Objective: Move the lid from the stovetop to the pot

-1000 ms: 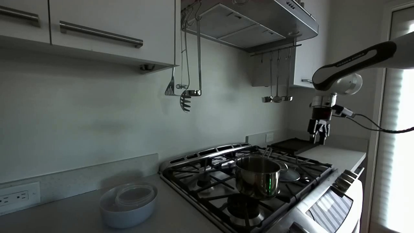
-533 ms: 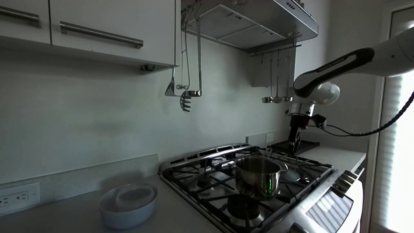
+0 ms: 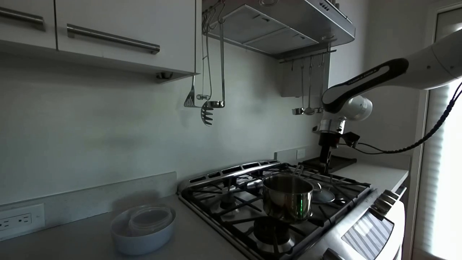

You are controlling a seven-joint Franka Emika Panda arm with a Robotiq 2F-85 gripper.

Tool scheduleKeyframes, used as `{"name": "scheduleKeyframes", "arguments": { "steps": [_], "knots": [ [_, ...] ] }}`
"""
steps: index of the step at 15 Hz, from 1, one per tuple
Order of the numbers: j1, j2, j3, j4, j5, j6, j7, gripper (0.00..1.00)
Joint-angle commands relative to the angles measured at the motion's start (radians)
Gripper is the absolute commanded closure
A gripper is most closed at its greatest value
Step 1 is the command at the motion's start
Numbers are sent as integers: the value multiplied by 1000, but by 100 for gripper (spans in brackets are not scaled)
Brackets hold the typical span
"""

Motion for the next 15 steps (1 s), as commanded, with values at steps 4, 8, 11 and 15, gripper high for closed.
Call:
{"name": "scheduleKeyframes", "arguments": {
  "steps": [4,8,11,15],
  "knots": [
    [3,62,58,29,-78,31,-5,0],
    [1,93,78,39,-164,94,-5,0],
    [-2,108,85,38,-167,160,-7,0],
    [-6,118,87,35,-156,213,6,0]
  ]
}}
